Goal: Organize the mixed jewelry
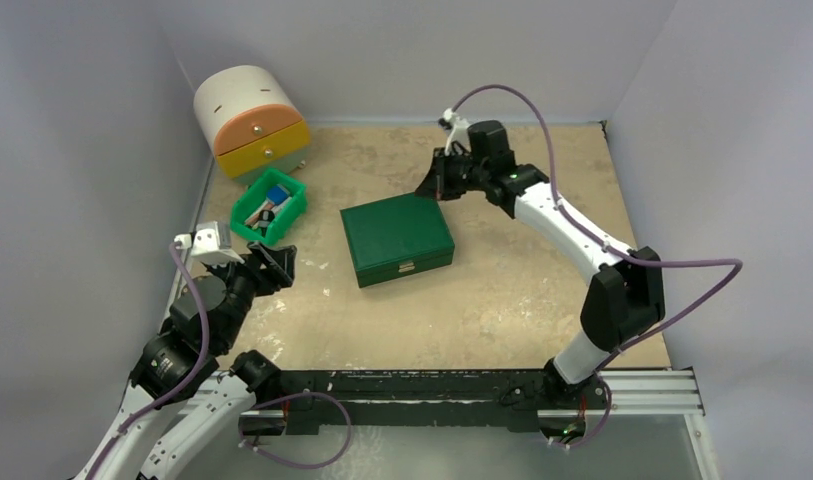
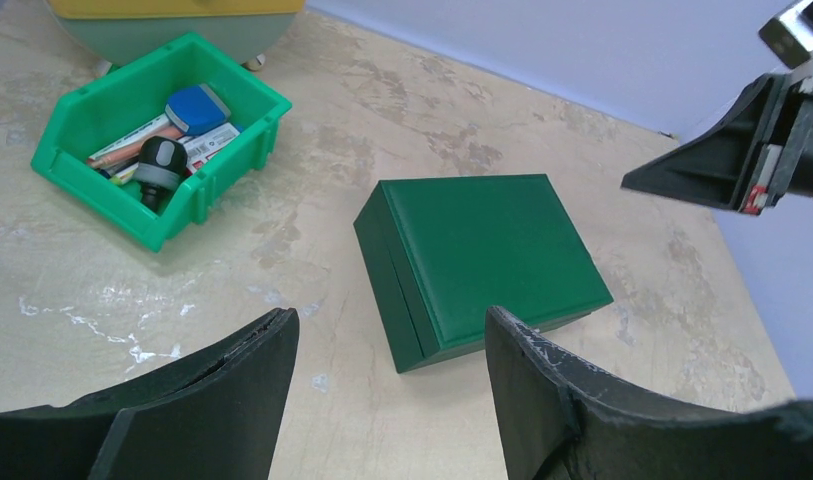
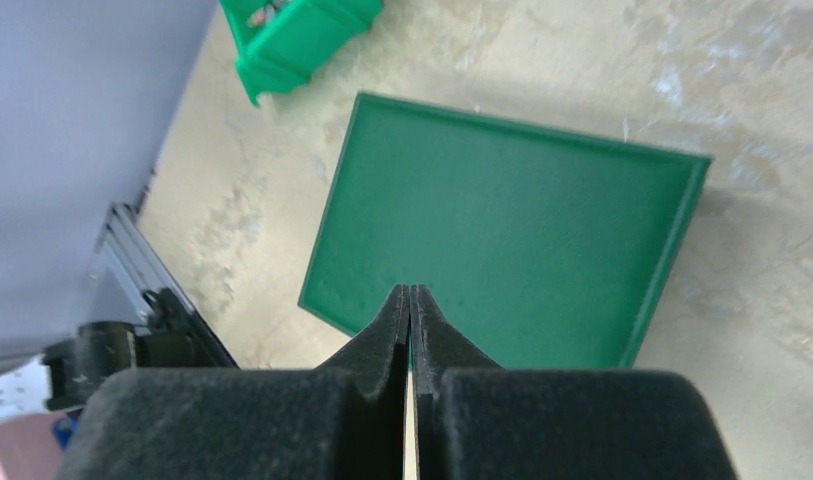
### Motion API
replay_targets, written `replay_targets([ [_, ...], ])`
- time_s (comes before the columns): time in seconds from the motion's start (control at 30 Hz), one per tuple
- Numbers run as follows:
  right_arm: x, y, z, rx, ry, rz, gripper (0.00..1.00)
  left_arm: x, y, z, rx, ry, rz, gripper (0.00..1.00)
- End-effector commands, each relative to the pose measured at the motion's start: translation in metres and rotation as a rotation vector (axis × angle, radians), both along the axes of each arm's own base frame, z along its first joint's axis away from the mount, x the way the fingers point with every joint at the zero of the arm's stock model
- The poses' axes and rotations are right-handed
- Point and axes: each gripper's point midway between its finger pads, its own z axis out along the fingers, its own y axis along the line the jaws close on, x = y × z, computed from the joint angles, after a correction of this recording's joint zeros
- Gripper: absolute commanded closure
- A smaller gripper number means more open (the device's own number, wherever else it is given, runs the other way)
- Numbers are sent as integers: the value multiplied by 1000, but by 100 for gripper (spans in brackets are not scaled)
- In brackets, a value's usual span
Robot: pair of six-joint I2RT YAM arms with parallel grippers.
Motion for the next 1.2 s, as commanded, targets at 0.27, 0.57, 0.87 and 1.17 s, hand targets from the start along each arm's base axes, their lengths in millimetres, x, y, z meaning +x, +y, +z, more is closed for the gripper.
replay_targets([
  [0.27,-49,15,-52,-350,-8,-63,100,6,-6,5,-21,-17,-6,32],
  [0.57,-69,32,-84,-470,39,-22,100,5,-5,5,-24,-21,-3,32],
  [0.87,-76,40,-102,-535,53,-16,100,5,-5,5,-23,-19,-3,32],
  [1.17,-93,26,-139,-669,101,-30,100,6,-5,5,-23,-19,-2,32],
])
